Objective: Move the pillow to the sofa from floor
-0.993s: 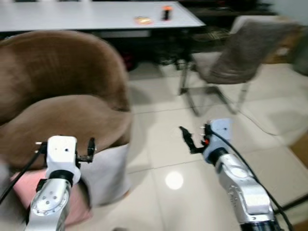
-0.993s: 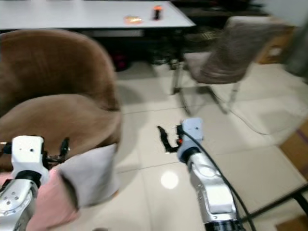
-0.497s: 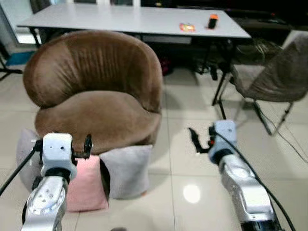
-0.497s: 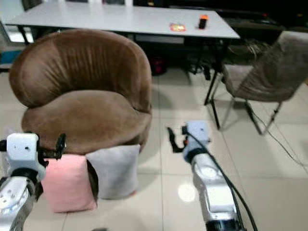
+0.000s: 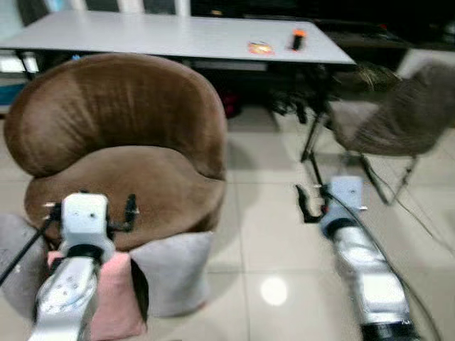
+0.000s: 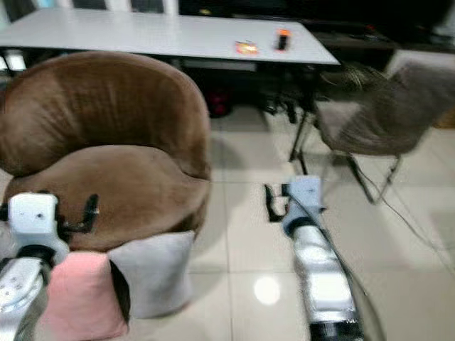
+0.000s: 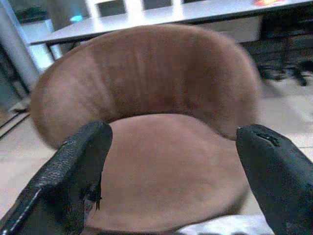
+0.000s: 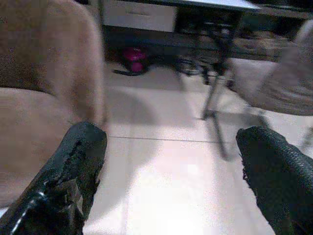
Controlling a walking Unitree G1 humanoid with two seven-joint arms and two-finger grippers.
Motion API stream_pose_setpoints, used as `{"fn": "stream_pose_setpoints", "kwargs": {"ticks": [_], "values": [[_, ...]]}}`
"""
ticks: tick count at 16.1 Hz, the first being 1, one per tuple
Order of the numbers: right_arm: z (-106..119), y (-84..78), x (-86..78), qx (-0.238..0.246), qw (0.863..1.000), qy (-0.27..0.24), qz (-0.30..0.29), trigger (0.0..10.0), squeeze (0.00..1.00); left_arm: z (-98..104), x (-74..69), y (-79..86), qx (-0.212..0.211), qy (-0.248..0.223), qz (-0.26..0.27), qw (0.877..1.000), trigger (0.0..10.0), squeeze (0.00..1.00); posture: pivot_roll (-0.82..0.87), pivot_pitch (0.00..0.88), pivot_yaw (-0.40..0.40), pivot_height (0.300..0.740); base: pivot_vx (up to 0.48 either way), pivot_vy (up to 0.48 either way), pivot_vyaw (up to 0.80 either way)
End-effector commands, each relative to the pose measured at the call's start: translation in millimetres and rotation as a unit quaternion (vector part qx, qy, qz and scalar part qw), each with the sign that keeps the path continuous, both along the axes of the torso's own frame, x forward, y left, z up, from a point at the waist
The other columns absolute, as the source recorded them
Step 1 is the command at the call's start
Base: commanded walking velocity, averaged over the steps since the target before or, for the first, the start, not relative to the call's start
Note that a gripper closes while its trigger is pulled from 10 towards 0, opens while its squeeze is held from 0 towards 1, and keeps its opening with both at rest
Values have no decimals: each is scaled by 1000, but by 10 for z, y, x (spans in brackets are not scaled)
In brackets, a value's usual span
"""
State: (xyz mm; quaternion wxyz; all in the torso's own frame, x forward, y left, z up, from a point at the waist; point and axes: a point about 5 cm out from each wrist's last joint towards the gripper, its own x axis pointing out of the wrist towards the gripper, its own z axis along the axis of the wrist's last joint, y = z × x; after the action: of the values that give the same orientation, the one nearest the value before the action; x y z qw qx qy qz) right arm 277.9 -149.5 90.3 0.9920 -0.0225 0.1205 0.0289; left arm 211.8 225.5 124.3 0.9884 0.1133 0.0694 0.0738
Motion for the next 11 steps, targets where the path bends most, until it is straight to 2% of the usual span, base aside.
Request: {"fn": "stream_pose_setpoints", "kwargs": {"ticks": [1,2,5,9,11], "values": [[54,-73,26,-15,1000,-17,-5,10000,1000,20,18,-38,-3,-7,-7,1000,10000,0,8,0,-55,740,337,0,0],[63,-62,37,-13,1000,-21,2,10000,1000,18,17,-39,-3,-8,-6,1000,10000,0,14,0,-62,740,334,0,0],[89,49,37,-12,998,-28,51,10000,1000,10,7,-50,-1,-8,-7,1000,10000,0,14,0,-62,740,319,0,771],[66,85,36,9,998,-21,57,10000,1000,7,6,-42,2,-8,-7,1000,10000,0,24,0,-69,740,304,0,800],[60,69,35,3,998,-20,54,10000,1000,9,7,-42,5,-8,-7,1000,10000,0,24,0,-67,740,289,0,800]]}}
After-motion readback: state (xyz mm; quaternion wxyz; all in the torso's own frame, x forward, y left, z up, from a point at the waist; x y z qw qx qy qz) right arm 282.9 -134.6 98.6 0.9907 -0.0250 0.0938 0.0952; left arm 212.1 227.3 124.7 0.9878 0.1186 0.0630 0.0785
